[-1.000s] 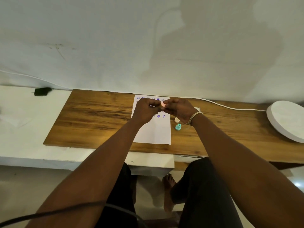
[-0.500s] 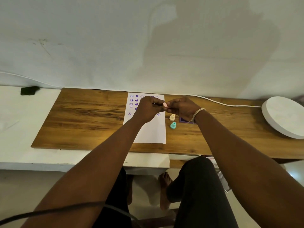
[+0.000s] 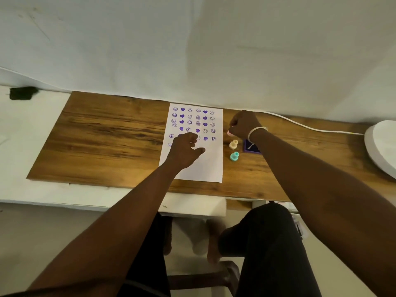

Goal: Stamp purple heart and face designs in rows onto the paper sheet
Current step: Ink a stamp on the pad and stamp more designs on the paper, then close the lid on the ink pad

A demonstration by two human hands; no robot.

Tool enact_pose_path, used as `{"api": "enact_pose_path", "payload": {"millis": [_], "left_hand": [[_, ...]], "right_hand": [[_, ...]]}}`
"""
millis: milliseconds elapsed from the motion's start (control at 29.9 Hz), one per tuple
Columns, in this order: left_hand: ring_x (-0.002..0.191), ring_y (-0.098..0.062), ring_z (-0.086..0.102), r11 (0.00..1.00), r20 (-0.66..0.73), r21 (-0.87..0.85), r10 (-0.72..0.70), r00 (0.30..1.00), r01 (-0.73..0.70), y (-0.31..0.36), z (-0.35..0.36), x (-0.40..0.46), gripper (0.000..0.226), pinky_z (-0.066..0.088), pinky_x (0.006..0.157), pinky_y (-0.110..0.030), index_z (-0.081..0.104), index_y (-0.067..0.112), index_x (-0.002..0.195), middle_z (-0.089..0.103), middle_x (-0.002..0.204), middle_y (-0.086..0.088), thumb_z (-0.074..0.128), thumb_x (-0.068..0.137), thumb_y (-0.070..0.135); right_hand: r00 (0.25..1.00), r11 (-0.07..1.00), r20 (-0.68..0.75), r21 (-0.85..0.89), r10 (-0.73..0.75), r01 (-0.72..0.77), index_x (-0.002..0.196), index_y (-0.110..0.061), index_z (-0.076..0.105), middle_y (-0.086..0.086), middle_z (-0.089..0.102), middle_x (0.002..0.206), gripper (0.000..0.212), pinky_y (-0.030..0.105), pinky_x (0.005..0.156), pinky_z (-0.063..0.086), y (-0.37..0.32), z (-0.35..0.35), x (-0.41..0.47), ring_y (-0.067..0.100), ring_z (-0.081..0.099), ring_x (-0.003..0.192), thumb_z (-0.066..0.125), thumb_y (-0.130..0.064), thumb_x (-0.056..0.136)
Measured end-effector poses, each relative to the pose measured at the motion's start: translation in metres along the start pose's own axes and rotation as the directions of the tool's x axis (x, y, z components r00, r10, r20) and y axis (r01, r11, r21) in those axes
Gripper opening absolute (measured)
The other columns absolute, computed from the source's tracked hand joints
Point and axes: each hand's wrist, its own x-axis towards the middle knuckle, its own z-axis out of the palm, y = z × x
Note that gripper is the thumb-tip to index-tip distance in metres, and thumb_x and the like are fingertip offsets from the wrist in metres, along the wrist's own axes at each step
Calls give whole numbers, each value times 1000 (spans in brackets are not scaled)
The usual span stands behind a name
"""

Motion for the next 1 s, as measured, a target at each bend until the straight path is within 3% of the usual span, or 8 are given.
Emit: {"api": "enact_pose_path", "payload": {"millis": [100, 201, 301, 401, 468, 568, 702, 1003], "left_hand": [[108, -20, 64, 997, -18, 67, 46, 999, -45, 4, 4, 8, 56, 45, 91, -24, 59, 7, 128, 67, 122, -9, 78, 81, 29], [115, -23, 62, 990, -37, 100, 101, 994, -97, 11, 8, 17, 55, 46, 99, -31, 57, 7, 129, 65, 127, -10, 76, 82, 30], [140, -26, 41, 968, -28, 207, 147, 989, -138, 16, 16, 24, 67, 32, 115, -39, 44, 11, 142, 46, 149, -9, 69, 86, 39], [153, -30, -1, 785, 27, 561, 302, 953, -265, 16, 24, 30, 83, 6, 120, -55, 15, 16, 155, 5, 165, -10, 51, 92, 56], [152, -30, -11, 661, 79, 682, 358, 930, -312, 15, 28, 33, 82, -2, 118, -60, 4, 20, 156, -9, 165, -9, 39, 94, 61], [151, -31, -14, 627, 110, 718, 327, 939, -302, 9, 35, 33, 80, -5, 116, -63, 0, 23, 156, -13, 164, -9, 31, 94, 64], [152, -32, -12, 637, 111, 726, 265, 958, -260, -5, 40, 35, 77, -2, 117, -65, 3, 22, 156, -10, 165, -10, 29, 95, 61], [152, -32, -7, 683, 65, 698, 240, 968, -216, -14, 40, 40, 67, 1, 117, -65, 7, 20, 156, -3, 165, -12, 34, 100, 47]], "right_hand": [[998, 997, 42, -64, -51, 53, 91, -5, 77, 12, 72, 100, 19, 24, 80, 44, 5, 13, 5, 27, 65, 98, 69, -16, 77], [995, 996, 75, -68, -60, 65, 90, -9, 77, 10, 72, 102, 19, 24, 79, 44, 14, 16, 8, 25, 64, 100, 72, -19, 74], [999, 999, 34, 50, -18, 16, 100, -13, 76, 6, 70, 111, 28, 21, 81, 41, 24, 5, 7, 21, 63, 102, 72, -28, 77], [994, 993, -88, 106, 66, -57, 99, -11, 76, 8, 73, 110, 23, 23, 85, 43, 47, -14, 7, 26, 65, 103, 61, -23, 86], [983, 991, -132, 61, 126, -118, 94, -8, 76, 13, 73, 107, 22, 26, 88, 47, 72, -26, 7, 30, 65, 103, 57, -14, 85], [971, 978, -120, 12, 209, -209, 97, -3, 74, 16, 72, 108, 22, 33, 94, 50, 104, -31, 2, 33, 65, 105, 59, -9, 82], [972, 975, -83, 32, 220, -218, 109, -1, 70, 17, 67, 119, 29, 34, 102, 47, 116, -22, 3, 33, 59, 116, 60, -11, 83], [929, 946, -185, 108, 320, -305, 109, -4, 67, 15, 68, 115, 30, 36, 95, 52, 119, -15, 13, 32, 63, 111, 65, -10, 80]]}}
